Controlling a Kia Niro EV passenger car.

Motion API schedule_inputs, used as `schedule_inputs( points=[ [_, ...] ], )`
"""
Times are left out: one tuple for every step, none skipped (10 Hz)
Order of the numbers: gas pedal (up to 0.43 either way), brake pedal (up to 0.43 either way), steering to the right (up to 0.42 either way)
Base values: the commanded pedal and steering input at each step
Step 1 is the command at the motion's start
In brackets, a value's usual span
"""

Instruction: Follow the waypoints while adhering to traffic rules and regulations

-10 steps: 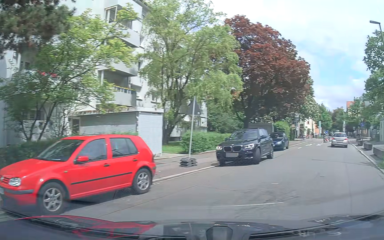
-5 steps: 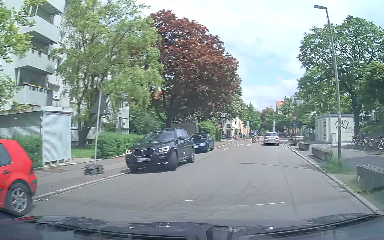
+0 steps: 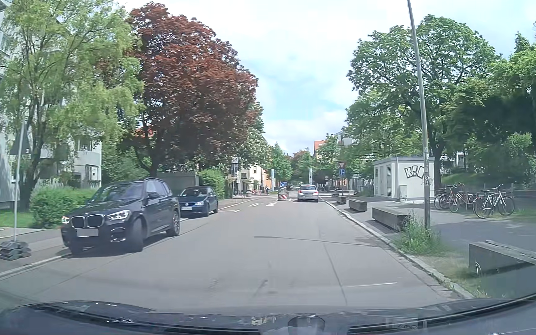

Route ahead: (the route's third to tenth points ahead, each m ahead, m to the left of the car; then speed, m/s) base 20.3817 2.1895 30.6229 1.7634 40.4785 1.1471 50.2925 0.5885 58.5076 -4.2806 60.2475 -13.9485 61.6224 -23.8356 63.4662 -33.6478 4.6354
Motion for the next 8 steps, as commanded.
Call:
schedule_inputs(
  points=[
    [0.157, 0.0, 0.201],
    [0.157, 0.0, 0.166],
    [0.157, 0.0, 0.134],
    [0.157, 0.0, 0.1],
    [0.157, 0.0, 0.075],
    [0.157, 0.0, 0.049],
    [0.157, 0.0, 0.028],
    [0.157, 0.0, 0.011]
  ],
)
